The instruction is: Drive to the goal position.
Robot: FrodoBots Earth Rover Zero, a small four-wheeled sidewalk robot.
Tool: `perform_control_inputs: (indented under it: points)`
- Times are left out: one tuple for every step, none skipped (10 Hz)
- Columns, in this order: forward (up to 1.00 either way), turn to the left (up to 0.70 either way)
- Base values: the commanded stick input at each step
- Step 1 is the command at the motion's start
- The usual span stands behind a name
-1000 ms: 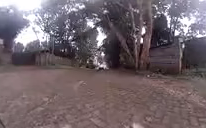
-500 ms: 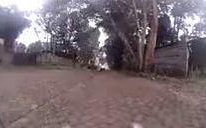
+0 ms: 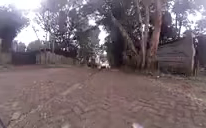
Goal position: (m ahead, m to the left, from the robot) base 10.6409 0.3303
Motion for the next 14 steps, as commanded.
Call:
perform_control_inputs:
  points:
    - [0.5, 0.0]
    - [0.5, 0.0]
    - [0.5, 0.0]
    - [0.5, 0.12]
    - [0.5, 0.15]
    - [0.5, 0.12]
    - [0.5, 0.1]
    - [0.5, 0.08]
    - [0.5, 0.06]
    - [0.5, 0.0]
    - [0.5, 0.0]
    - [0.5, 0.0]
    - [0.5, 0.0]
    - [0.5, 0.0]
